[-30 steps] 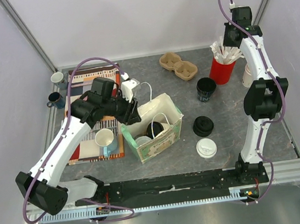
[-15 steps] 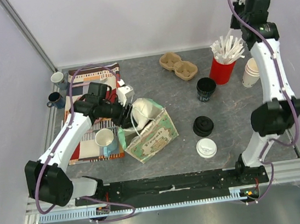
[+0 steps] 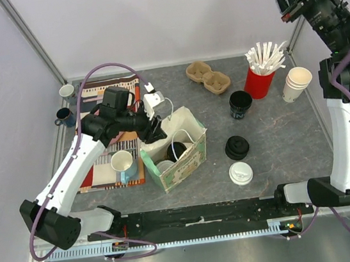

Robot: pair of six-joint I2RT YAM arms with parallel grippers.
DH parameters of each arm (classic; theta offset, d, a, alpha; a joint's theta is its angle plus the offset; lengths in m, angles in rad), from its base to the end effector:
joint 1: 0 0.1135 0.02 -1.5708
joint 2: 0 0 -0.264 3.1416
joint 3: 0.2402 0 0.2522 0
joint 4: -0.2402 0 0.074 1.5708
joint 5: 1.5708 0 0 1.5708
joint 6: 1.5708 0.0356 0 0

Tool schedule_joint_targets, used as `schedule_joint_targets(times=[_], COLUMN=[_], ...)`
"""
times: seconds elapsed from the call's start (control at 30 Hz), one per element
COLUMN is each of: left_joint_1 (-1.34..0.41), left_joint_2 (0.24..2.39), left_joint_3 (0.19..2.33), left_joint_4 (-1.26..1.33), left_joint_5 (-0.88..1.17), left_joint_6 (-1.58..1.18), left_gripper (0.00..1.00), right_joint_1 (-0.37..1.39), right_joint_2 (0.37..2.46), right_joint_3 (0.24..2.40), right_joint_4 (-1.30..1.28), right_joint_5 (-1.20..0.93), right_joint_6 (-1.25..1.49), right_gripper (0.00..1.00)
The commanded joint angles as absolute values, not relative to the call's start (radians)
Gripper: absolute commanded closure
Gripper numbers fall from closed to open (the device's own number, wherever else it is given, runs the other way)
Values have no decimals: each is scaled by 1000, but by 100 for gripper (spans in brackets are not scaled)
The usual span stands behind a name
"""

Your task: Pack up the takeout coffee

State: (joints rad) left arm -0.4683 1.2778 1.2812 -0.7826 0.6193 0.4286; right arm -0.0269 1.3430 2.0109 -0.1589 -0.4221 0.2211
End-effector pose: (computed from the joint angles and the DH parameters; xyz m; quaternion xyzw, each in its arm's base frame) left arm 0.2243 -0.1366 0.3547 0.4869 0.7410 -0.2884 0.3616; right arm 0.2088 0.0090 0.6214 -0.1180 0.5136 0.1873 0.8290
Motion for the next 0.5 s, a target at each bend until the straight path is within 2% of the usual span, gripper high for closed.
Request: schedule_joint_targets(times=[0.0,0.13,0.23,0.27,0.37,0.47], left_joint_1=[-479,-479,-479,-477,-479,-479], left_joint_2=[1259,1246,1232,1226,1226,1227], left_joint_3=[1333,1322,1321,1319,1313,1315], left_joint_4=[-842,-851,-854,-853,-850,-847], left_joint_5=[587,569,528,514,512,529], left_joint_6=[388,394,400,402,388,377], left_gripper=[44,44,47,49,55,56], right_joint_1=[-17,61,167,237,339,399], right_joint_2=[1342,1218,1161,1163,1207,1245], right_joint_3=[1942,1718,1596,1565,1575,1609], right_joint_4=[35,95,-39,-160,-366,-510], right_joint_5=[-950,-1064,-1055,-1039,-1008,-996], right_joint_6=[575,589,484,381,251,171], right_gripper=[100,100,100,100,100,100])
